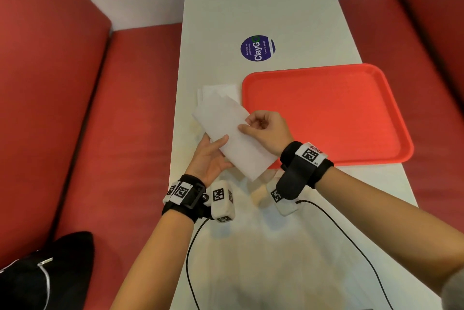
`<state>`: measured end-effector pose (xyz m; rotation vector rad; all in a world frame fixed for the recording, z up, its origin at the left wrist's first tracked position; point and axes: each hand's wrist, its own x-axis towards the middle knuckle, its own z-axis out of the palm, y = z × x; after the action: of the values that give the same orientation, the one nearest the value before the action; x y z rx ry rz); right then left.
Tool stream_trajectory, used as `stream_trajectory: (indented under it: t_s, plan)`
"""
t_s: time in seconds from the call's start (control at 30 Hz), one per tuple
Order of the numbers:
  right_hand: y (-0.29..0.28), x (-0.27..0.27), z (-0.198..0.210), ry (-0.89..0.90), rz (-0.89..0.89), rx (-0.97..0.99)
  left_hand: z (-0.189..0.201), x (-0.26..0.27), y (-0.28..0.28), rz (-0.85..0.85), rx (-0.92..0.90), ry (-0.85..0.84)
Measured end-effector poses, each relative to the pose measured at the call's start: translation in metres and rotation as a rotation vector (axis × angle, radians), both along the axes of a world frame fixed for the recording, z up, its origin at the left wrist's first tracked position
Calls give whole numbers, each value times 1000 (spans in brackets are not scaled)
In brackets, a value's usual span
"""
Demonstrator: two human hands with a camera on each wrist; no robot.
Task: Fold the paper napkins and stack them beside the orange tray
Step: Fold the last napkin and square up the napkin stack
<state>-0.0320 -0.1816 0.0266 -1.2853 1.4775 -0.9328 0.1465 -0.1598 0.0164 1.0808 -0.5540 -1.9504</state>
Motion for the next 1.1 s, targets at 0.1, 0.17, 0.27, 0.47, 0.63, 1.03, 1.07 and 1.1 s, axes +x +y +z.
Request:
stream_trajectory:
  t_s: [0.1, 0.17, 0.27, 0.47, 0.63, 1.03, 1.07, 1.1]
  plan:
    - [3, -4, -6, 150, -10, -36, 2, 0, 1, -30, -9, -40]
    - [4, -5, -10, 165, -10, -29, 0, 2, 0, -33, -25, -96]
    - [5, -5, -10, 120, -15, 27, -4, 5, -2, -1, -45, -244]
    - [4, 4, -15, 64, -31, -1, -7, 10, -8, 103, -40, -367]
    - [-1, 13, -17, -101, -67, 92, -9, 12, -10, 112, -12, -308]
    - [3, 14, -17, -23, 25, 37, -11, 15, -12, 69, -21, -307]
    - [3, 13, -18, 0, 17, 30, -12, 16, -12, 72, -37, -337]
    - [2, 12, -20, 14, 3, 26, -12, 16, -11, 79, -51, -365]
